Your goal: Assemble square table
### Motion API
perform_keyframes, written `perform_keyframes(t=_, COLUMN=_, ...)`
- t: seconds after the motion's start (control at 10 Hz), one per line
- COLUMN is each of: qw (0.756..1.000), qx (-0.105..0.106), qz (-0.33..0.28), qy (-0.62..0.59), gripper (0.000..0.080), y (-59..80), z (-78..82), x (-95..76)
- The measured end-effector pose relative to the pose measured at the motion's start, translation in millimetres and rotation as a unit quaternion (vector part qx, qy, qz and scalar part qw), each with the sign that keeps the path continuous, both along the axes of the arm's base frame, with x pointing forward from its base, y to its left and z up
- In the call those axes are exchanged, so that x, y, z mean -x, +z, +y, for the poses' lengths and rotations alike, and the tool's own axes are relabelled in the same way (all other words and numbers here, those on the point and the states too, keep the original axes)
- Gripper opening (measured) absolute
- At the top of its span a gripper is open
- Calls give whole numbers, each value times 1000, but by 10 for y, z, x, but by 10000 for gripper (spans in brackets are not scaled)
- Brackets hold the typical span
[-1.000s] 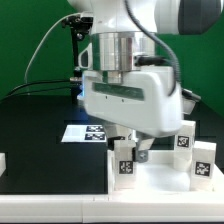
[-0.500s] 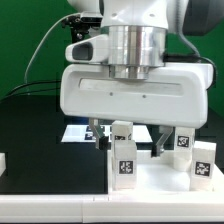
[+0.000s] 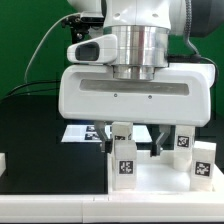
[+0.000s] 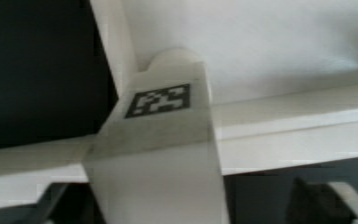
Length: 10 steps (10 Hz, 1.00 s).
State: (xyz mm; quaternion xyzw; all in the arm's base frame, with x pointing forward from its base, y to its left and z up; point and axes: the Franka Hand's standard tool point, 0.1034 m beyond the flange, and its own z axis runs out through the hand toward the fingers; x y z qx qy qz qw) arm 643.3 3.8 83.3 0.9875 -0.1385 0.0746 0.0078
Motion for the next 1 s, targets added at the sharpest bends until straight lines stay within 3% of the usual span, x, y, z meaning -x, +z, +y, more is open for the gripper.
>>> perform_keyframes(t=0.1, qw=999, qx=-4, qz=-1, qy=-36, gripper=370, y=-2, z=-9, x=1)
perform_keyframes(t=0.2, qw=996, qx=-10, qz=-4, qy=-92, gripper=285, y=-7, z=-14, x=3)
perform_keyframes(t=0.5, qw=959, qx=-31, qz=-17, qy=-281, gripper=285, y=-13, z=-55, x=34)
perform_keyframes(t=0.8, qw=844, qx=-93, qz=6, qy=-528, gripper=285, y=-20, z=-98, x=77)
perform_keyframes(t=1.0, qw=805, qx=-99, qz=6, qy=-585, gripper=285, y=-25, z=-99, x=84)
